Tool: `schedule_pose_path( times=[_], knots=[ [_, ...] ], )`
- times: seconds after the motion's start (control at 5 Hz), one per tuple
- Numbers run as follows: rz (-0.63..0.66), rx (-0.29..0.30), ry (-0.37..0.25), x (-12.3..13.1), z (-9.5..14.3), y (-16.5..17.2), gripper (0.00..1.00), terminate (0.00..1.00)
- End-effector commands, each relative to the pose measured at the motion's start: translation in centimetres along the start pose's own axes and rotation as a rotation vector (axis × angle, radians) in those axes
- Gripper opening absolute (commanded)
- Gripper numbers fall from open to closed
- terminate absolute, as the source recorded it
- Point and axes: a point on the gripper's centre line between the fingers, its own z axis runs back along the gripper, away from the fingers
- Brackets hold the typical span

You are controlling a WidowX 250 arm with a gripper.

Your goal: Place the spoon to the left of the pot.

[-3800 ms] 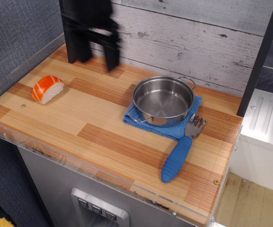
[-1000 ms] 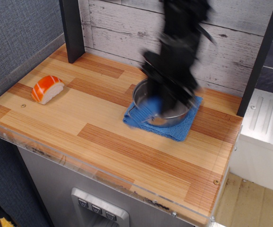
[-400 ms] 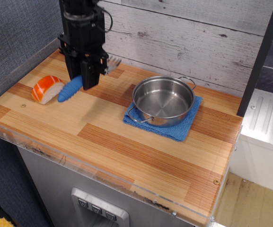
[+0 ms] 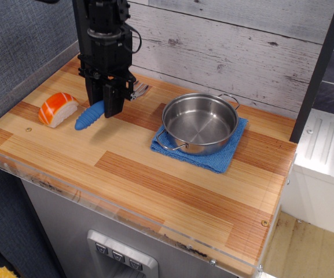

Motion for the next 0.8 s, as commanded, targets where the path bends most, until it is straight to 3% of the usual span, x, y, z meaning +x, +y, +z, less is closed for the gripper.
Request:
schedule_pose_path(
  times=[0.0,0.2,0.4,0.6],
  knots=[
    [0.0,-0.004,0.022,0.1,-0.7,0.1,1.0,0.0],
    [-0.025,0.044,-0.02,-0.2,2.6,-0.6,1.0,0.0],
    [-0.084,0.09,-0.111,-1.3,7.4,-2.3,1.0,0.0],
    [-0.128,0.088,-0.146,-1.3,9.0,-3.9,1.0,0.0]
  ],
)
